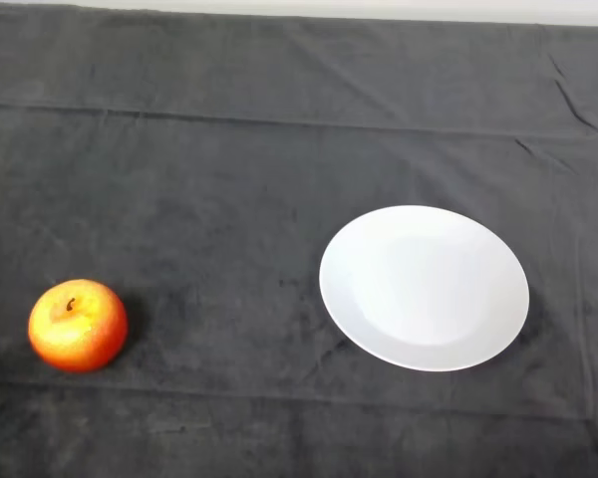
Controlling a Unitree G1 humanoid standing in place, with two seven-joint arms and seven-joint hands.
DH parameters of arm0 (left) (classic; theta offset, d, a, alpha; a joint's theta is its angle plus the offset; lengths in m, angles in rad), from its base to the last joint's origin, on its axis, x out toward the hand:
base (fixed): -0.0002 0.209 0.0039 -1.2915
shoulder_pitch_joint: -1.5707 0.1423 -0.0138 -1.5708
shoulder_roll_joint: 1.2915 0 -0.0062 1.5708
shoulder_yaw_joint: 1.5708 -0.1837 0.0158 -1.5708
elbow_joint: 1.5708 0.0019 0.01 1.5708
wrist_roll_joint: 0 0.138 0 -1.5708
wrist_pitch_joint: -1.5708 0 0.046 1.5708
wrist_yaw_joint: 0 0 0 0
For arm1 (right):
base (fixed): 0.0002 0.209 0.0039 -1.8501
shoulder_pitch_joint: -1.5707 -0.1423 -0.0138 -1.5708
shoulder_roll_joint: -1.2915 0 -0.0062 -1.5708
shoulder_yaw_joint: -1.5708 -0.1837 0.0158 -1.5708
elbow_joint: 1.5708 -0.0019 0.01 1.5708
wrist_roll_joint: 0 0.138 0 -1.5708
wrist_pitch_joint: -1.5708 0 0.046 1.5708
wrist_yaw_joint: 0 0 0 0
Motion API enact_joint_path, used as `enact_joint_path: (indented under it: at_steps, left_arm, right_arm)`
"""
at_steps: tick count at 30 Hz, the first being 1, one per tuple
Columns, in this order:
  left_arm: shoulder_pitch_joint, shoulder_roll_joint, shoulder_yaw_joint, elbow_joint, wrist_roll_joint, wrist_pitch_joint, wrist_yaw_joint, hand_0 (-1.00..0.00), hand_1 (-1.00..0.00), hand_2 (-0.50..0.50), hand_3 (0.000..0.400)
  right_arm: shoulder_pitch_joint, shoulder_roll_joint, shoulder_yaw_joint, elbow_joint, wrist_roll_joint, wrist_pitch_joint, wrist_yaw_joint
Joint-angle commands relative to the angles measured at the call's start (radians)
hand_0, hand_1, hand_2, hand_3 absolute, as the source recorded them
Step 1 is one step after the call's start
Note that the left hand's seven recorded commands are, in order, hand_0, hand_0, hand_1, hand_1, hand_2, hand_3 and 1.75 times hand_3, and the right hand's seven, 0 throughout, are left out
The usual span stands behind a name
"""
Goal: Move the apple to the plate
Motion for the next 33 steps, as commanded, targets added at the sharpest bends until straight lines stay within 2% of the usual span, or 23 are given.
enact_joint_path:
  at_steps: [1,12,21,27,33]
  left_arm:
    - [-0.036,-0.003,0.025,0.042,0.032,-0.023,0.011,0.00,0.00,0.00,0.000]
    - [-0.048,0.010,0.010,0.036,0.075,-0.023,0.039,0.00,0.00,0.00,0.000]
    - [-0.060,0.013,-0.028,0.006,0.140,-0.028,0.088,0.00,0.00,0.00,0.000]
    - [-0.060,-0.002,-0.069,-0.048,0.194,-0.021,0.119,0.00,0.00,0.00,0.000]
    - [-0.036,-0.020,-0.119,-0.164,0.246,0.018,0.136,0.00,0.00,0.00,0.000]
  right_arm:
    - [0.003,-0.019,-0.0156,-0.006,0.0118,-0.007,0.0068]
    - [0.003,-0.019,-0.0156,-0.006,0.0117,-0.007,0.0069]
    - [0.003,-0.019,-0.0157,-0.006,0.0117,-0.007,0.0068]
    - [0.003,-0.019,-0.0156,-0.006,0.0116,-0.007,0.0066]
    - [0.004,-0.018,-0.0154,-0.008,0.0115,-0.007,0.0061]
